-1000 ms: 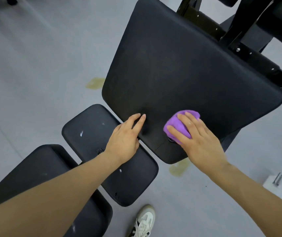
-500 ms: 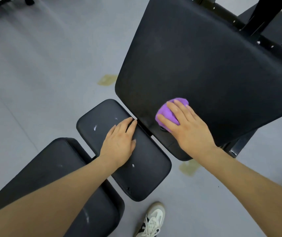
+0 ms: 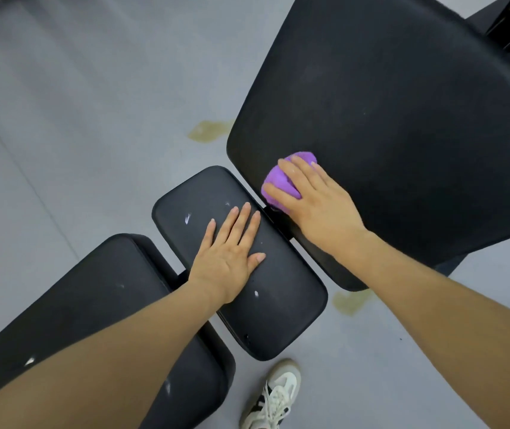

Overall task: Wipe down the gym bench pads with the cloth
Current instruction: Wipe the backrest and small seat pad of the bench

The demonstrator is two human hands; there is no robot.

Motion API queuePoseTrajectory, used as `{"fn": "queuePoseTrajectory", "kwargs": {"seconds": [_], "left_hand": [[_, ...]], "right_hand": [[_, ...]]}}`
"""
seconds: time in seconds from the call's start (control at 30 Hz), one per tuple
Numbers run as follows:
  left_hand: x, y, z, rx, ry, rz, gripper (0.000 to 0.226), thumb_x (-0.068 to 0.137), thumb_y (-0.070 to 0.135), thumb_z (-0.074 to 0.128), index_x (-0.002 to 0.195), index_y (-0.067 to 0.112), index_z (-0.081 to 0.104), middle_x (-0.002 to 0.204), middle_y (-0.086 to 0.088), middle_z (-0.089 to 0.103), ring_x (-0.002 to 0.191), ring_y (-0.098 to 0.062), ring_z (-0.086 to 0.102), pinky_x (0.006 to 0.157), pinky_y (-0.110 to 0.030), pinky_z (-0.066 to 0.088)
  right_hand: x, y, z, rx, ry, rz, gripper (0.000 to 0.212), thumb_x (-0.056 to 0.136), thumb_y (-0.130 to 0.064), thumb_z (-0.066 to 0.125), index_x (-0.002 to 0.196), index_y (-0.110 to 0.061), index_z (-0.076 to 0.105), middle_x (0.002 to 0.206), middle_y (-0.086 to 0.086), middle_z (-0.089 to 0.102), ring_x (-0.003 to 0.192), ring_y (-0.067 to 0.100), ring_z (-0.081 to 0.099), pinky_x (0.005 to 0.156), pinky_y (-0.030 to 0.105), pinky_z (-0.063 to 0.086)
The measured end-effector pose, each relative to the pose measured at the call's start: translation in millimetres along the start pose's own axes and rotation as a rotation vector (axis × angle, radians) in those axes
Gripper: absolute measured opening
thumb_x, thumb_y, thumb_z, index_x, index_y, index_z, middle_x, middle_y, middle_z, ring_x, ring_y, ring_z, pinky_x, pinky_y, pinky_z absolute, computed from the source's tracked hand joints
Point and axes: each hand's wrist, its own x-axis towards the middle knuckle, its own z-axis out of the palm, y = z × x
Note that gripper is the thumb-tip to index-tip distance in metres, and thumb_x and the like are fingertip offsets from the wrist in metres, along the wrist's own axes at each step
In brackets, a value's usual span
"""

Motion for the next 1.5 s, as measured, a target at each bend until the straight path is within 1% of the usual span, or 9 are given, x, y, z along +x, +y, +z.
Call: {"fn": "queuePoseTrajectory", "kwargs": {"seconds": [0.17,0.37,0.53,0.67,0.73,0.83,1.0,1.17,1.5], "left_hand": [[1,0,-1,-0.007,-0.036,-0.009,0.064,0.096,0.053,0.010,0.133,0.026,-0.035,0.141,0.007,-0.040,0.141,-0.014,-0.025,0.113,-0.039,-0.014],[0,1,1,0.015,-0.013,-0.012,0.064,0.097,0.052,0.011,0.136,0.025,-0.033,0.140,0.007,-0.040,0.141,-0.014,-0.026,0.113,-0.039,-0.015],[1,2,1,0.027,-0.042,-0.012,0.064,0.097,0.051,0.012,0.140,0.025,-0.028,0.152,0.005,-0.030,0.141,-0.014,-0.025,0.115,-0.041,-0.012],[2,3,-4,0.041,-0.082,-0.013,0.065,0.097,0.051,0.013,0.144,0.025,-0.023,0.154,0.004,-0.027,0.143,-0.014,-0.022,0.116,-0.040,-0.010],[2,5,-7,0.053,-0.099,-0.016,0.065,0.098,0.050,0.014,0.145,0.023,-0.021,0.155,0.003,-0.025,0.143,-0.014,-0.020,0.117,-0.041,-0.007],[1,13,-13,0.081,-0.087,-0.027,0.064,0.099,0.045,0.018,0.148,0.018,-0.014,0.157,0.000,-0.017,0.145,-0.017,-0.013,0.118,-0.042,-0.003],[-13,39,-14,0.184,-0.017,0.025,0.069,0.097,0.049,0.022,0.149,0.011,-0.003,0.158,-0.009,-0.009,0.146,-0.023,-0.004,0.118,-0.041,-0.001],[-29,68,9,0.194,-0.058,0.043,0.087,0.091,0.064,0.016,0.147,0.003,-0.012,0.156,-0.015,-0.015,0.145,-0.028,-0.010,0.119,-0.041,-0.001],[-26,58,29,0.128,0.024,0.047,0.091,0.081,0.069,0.005,0.145,0.010,-0.020,0.155,-0.010,-0.020,0.144,-0.024,-0.016,0.116,-0.040,-0.007]], "right_hand": [[-73,3,-6,-0.011,-0.034,0.049,0.053,0.078,-0.005,0.043,0.129,-0.016,0.051,0.137,0.023,0.047,0.129,0.041,0.042,0.110,0.046,0.031],[28,-22,6,-0.045,-0.049,0.155,0.049,0.080,-0.014,0.057,0.128,-0.013,0.054,0.133,0.023,0.050,0.128,0.042,0.044,0.108,0.050,0.032],[74,-33,6,-0.024,-0.121,0.172,0.054,0.095,-0.020,0.041,0.146,-0.021,0.024,0.154,0.017,0.013,0.145,0.036,0.004,0.118,0.045,0.002],[23,-30,6,-0.006,-0.043,0.133,0.045,0.076,-0.015,0.064,0.121,-0.019,0.060,0.134,0.019,0.051,0.129,0.037,0.044,0.110,0.046,0.033],[-11,-29,8,-0.007,-0.028,0.125,0.041,0.074,-0.013,0.058,0.113,-0.019,0.066,0.127,0.019,0.057,0.123,0.037,0.051,0.105,0.047,0.040],[-50,-28,5,-0.005,-0.045,0.143,0.049,0.076,-0.016,0.034,0.112,-0.022,0.066,0.125,0.017,0.058,0.121,0.036,0.053,0.103,0.046,0.041],[-107,-26,1,-0.016,-0.020,0.221,0.049,0.062,-0.003,0.068,0.107,-0.020,0.066,0.121,0.017,0.060,0.116,0.036,0.056,0.101,0.046,0.042],[-141,-8,-9,-0.006,0.084,0.338,0.054,0.075,-0.006,0.029,0.117,-0.019,0.061,0.127,0.016,0.056,0.122,0.036,0.051,0.102,0.045,0.041],[-130,-14,23,0.071,0.411,0.759,0.058,0.080,-0.006,0.063,0.133,-0.021,0.045,0.137,0.010,0.024,0.129,0.037,0.029,0.105,0.050,0.039]]}}
